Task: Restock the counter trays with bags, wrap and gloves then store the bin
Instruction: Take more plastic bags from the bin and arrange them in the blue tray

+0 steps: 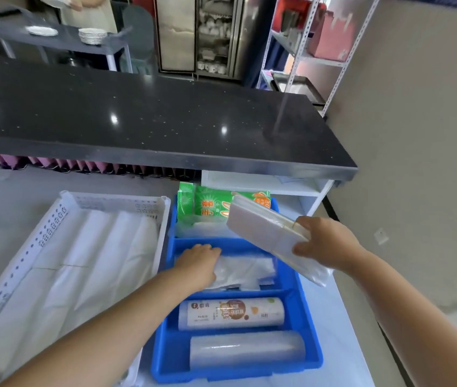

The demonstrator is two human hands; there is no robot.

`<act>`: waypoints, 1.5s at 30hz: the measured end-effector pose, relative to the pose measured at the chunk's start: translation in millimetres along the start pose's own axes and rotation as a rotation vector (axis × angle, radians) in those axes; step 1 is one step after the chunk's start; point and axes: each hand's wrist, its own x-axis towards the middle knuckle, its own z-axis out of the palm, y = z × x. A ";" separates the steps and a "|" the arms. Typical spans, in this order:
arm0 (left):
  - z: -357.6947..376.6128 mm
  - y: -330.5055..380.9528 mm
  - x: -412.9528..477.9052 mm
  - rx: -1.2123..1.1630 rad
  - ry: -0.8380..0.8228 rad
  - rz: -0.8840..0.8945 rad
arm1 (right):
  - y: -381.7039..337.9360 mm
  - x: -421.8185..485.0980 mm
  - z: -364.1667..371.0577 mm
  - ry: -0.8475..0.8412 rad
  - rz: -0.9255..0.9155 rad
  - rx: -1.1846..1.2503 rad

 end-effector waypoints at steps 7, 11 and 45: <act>0.0 -2.9 11.3 -0.045 -0.036 0.044 | -0.2 5.9 9.7 0.022 0.031 0.030; -3.6 -1.3 4.6 -0.193 -0.042 0.053 | -0.4 14.8 5.7 0.001 -0.017 0.059; 8.7 14.4 -32.2 -0.074 0.337 0.070 | -33.3 65.3 74.1 -0.233 -0.501 -0.044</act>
